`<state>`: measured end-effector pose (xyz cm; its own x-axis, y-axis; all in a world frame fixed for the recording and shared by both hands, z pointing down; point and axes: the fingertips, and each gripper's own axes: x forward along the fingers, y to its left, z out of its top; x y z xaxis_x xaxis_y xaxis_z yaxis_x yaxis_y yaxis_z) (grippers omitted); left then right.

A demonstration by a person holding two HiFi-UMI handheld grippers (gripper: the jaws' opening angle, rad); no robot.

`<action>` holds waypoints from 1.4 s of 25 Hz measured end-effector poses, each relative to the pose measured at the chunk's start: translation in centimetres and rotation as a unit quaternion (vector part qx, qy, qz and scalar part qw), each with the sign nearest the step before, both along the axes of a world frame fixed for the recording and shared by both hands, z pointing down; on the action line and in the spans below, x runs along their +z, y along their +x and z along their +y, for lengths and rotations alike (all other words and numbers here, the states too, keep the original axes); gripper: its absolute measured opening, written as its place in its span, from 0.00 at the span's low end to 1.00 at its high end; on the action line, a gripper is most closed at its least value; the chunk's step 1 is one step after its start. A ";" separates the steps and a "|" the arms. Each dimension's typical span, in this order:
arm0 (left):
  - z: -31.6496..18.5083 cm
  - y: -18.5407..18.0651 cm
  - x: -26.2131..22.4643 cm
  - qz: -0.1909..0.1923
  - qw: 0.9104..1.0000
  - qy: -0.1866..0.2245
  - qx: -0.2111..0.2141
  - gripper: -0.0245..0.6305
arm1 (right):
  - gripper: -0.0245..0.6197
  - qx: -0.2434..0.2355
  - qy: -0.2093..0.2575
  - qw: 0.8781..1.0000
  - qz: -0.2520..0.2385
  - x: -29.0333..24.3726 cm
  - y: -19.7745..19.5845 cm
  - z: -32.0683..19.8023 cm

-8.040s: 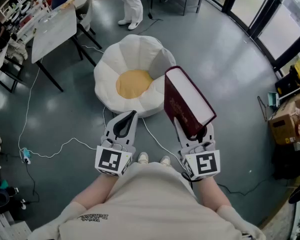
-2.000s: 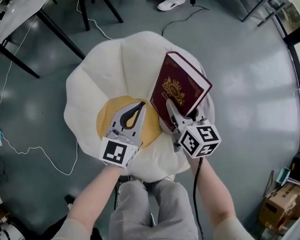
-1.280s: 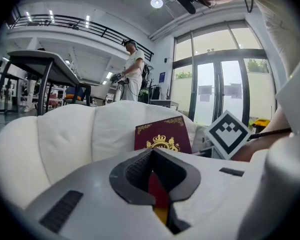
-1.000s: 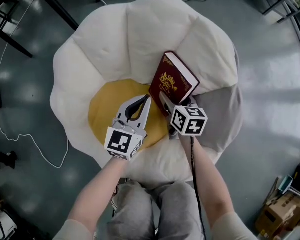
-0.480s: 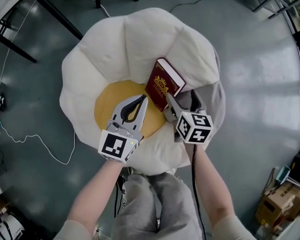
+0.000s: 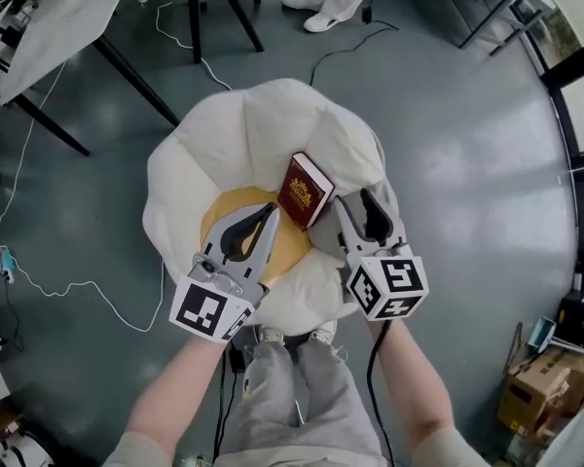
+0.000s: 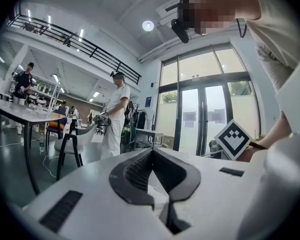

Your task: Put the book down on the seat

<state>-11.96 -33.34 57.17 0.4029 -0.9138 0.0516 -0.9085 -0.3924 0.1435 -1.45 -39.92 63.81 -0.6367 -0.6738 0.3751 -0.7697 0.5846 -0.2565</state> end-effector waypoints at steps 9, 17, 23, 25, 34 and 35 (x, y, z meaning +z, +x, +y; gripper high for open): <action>3.1 1.7 -17.7 -0.010 0.999 0.047 0.018 0.04 | 0.26 -0.018 0.099 0.994 -0.030 -21.1 1.2 4.5; 7.1 3.9 -29.4 -0.020 0.997 0.065 0.023 0.04 | 0.19 -0.047 0.176 0.982 -0.043 -35.2 3.2 10.2; 10.9 7.5 -34.5 -0.010 0.995 0.067 0.078 0.04 | 0.09 -0.056 0.233 0.970 -0.041 -42.6 5.3 15.0; 12.5 8.8 -36.0 -0.012 0.993 0.070 0.095 0.04 | 0.09 -0.059 0.244 0.967 -0.045 -44.4 6.2 16.3; 18.7 11.9 -39.7 -0.008 0.988 0.094 0.121 0.04 | 0.04 -0.075 0.250 0.964 -0.046 -46.8 8.8 22.0; 19.0 12.2 -40.0 -0.006 0.988 0.099 0.122 0.04 | 0.04 -0.079 0.248 0.964 -0.050 -47.0 8.9 22.5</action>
